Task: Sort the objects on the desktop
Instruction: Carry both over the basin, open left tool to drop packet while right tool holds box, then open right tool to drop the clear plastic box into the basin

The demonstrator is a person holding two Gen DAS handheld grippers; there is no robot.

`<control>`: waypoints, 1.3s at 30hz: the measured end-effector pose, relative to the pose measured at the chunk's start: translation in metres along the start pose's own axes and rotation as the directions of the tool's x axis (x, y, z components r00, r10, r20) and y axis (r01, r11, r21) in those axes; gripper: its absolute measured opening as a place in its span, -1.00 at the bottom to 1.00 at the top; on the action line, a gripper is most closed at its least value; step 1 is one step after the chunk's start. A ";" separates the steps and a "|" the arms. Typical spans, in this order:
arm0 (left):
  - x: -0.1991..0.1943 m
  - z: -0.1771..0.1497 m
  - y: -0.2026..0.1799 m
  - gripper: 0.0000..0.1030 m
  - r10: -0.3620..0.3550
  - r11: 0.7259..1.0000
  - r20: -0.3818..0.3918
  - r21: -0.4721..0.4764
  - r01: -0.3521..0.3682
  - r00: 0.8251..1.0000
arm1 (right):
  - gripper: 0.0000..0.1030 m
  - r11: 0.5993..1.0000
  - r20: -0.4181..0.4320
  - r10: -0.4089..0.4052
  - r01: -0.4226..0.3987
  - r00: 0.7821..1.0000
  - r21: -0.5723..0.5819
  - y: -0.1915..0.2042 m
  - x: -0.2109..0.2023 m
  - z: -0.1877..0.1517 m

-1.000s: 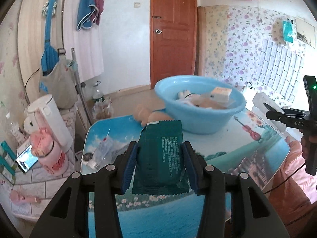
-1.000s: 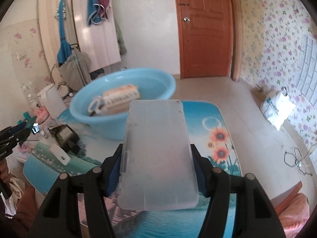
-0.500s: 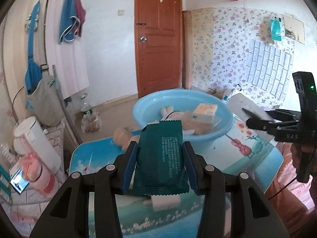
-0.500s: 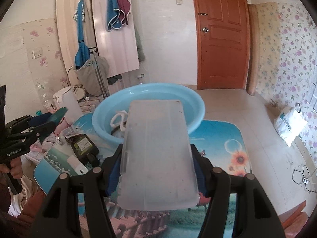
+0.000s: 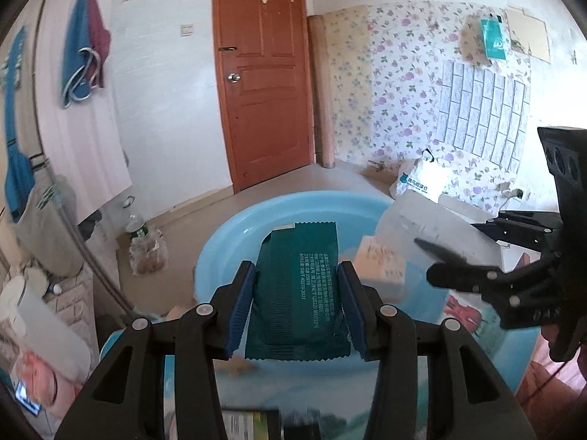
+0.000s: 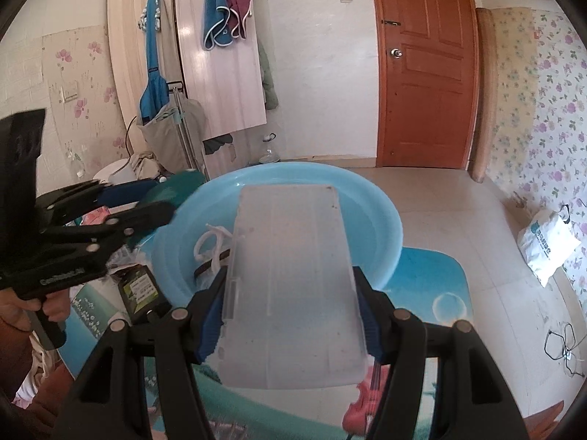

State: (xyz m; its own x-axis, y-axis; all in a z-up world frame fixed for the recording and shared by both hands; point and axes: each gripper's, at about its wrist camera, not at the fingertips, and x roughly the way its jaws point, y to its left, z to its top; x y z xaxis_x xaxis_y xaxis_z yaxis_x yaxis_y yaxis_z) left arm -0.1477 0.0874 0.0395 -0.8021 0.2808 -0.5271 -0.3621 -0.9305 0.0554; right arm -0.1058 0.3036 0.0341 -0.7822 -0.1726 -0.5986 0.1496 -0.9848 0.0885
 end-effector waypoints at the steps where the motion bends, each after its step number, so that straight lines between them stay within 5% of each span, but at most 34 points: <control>1: 0.006 0.003 -0.001 -0.11 -0.004 1.000 -0.002 0.007 0.004 1.000 | 0.18 1.000 -0.004 0.000 0.000 1.000 -0.003 -0.001 0.004 0.002; 6: 0.019 0.017 -0.002 -0.06 -0.042 0.999 0.008 0.003 0.042 0.999 | 0.18 1.000 -0.012 0.009 -0.009 1.000 0.007 -0.005 0.017 0.004; 9: 0.017 0.020 -0.003 0.14 -0.057 0.998 0.036 0.003 0.057 0.998 | 0.18 1.000 -0.013 0.003 -0.003 1.000 0.002 -0.003 0.024 0.004; 21: 0.001 0.003 0.016 0.43 -0.070 0.997 0.039 -0.037 0.071 0.997 | 0.19 0.999 -0.046 -0.001 -0.001 0.999 -0.041 0.007 0.060 0.025; 24: -0.006 -0.002 0.023 0.57 -0.051 0.998 0.040 -0.044 0.052 0.998 | 0.20 0.999 -0.030 -0.005 0.004 1.000 -0.051 0.012 0.060 0.036; 27: -0.013 -0.007 0.032 0.67 -0.032 0.998 0.041 -0.054 0.035 0.999 | 0.49 0.999 0.020 -0.019 0.019 1.000 -0.040 0.016 0.050 0.048; 39: -0.059 -0.045 0.082 0.90 0.061 0.996 0.024 -0.068 -0.059 0.998 | 0.51 0.999 0.059 0.001 0.001 0.998 -0.040 0.046 0.019 0.054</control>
State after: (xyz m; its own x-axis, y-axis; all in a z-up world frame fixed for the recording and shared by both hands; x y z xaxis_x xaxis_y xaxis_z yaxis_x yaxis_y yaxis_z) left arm -0.1084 -0.0160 0.0372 -0.8336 0.2294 -0.5024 -0.2813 -0.9592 0.0289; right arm -0.1468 0.2542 0.0700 -0.8163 -0.1744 -0.5506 0.1728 -0.9834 0.0553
